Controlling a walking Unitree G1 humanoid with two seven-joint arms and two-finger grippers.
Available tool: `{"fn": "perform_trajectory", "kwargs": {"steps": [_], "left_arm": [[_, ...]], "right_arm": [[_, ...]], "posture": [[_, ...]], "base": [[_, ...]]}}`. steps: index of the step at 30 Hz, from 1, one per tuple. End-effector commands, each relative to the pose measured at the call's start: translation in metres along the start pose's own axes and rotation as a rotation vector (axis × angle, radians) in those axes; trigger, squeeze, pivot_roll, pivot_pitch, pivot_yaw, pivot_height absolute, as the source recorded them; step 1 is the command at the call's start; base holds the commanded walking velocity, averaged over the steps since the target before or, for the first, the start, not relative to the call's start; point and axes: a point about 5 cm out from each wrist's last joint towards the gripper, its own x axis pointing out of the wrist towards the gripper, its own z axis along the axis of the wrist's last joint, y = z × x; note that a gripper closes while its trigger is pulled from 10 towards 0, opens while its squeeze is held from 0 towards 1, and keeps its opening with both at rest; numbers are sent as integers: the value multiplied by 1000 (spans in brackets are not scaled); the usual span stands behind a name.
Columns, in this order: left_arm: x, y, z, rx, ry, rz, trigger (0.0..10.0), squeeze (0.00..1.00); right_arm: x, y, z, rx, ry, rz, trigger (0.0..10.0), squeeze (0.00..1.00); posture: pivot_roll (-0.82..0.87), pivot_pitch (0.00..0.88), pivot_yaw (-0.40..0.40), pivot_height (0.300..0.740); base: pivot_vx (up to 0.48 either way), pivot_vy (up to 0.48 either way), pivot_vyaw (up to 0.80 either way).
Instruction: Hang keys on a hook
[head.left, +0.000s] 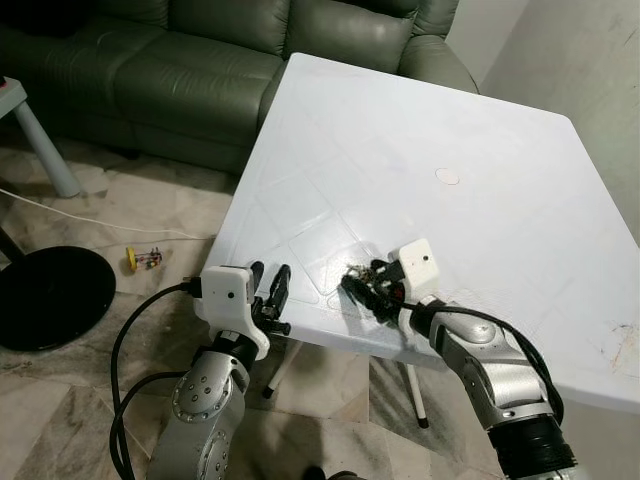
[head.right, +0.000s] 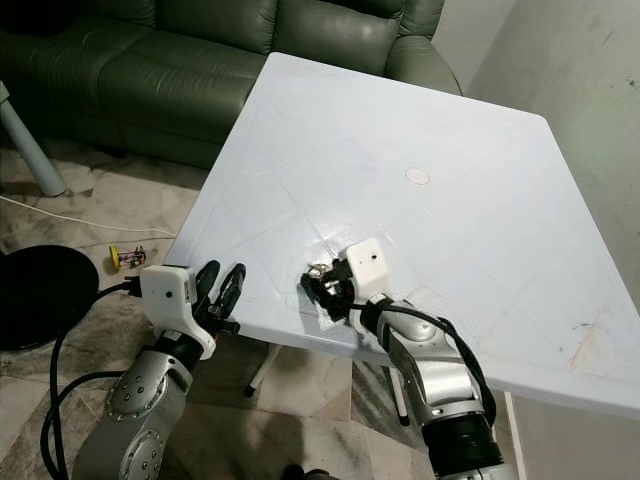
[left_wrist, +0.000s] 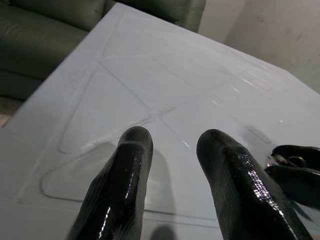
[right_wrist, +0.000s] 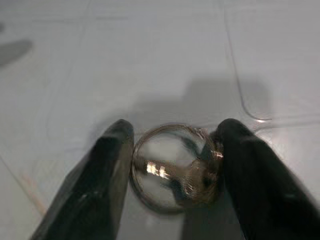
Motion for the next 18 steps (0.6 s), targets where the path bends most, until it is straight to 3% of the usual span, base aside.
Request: {"fn": "perform_trajectory", "kwargs": {"steps": [1, 14, 15, 16, 17, 18], "left_arm": [[-1, -6, 2, -15, -6, -8, 10000, 0], [0, -7, 1, -18, -8, -11, 10000, 0], [0, -7, 1, -18, -8, -11, 10000, 0], [0, -8, 1, -18, -8, -13, 10000, 0], [0, -8, 1, -18, -8, -13, 10000, 0], [1, -9, 1, -20, -9, -16, 10000, 0]], "right_arm": [[-4, -4, -14, 15, 64, -14, 0, 0], [-3, -5, -14, 9, 60, -17, 0, 0], [-3, -5, -14, 8, 59, -17, 196, 0], [-3, -4, -14, 6, 59, -10, 1255, 0], [-3, -4, -14, 6, 59, -8, 1255, 0], [-2, -5, -14, 6, 60, -17, 10000, 0]], "posture": [[180, 173, -178, 740], [183, 162, -179, 740], [182, 162, -178, 740], [182, 162, -178, 740], [182, 162, -178, 740], [183, 157, -179, 740]], "base": [[0, 0, 0], [0, 0, 0], [0, 0, 0], [0, 0, 0], [0, 0, 0], [0, 0, 0]]}}
